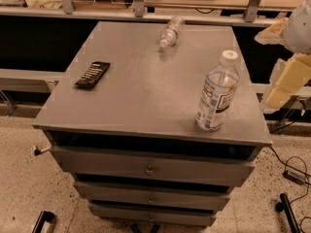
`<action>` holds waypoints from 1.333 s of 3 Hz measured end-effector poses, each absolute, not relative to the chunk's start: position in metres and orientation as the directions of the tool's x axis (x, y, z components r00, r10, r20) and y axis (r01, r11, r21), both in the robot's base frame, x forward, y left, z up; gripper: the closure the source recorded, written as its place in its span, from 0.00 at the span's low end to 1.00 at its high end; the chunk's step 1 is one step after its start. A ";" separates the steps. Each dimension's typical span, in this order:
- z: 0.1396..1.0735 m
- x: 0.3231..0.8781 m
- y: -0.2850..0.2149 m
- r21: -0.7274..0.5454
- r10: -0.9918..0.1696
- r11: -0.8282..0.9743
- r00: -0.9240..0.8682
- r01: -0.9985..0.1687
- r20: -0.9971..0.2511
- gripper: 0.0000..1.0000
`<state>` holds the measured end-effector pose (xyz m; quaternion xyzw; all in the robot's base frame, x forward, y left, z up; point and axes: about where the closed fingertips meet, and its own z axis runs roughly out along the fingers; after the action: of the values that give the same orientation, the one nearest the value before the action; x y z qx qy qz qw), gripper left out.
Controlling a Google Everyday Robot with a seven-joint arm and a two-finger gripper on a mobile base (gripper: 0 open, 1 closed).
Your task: Move blue plastic bottle near water bottle
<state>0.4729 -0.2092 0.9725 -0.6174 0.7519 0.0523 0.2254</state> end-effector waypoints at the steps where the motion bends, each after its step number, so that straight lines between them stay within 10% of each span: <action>1: 0.960 0.482 -0.205 -0.143 -0.857 0.209 -0.111 -0.967 -0.504 0.00; 4: 0.949 0.489 -0.156 -0.060 -0.701 0.082 -0.015 -0.995 -0.713 0.00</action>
Offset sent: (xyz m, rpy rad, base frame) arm 0.0119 0.0054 -0.0255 0.2581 0.0909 0.0956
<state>0.4894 -0.1561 0.9486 -0.6328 0.6699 0.2419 0.3037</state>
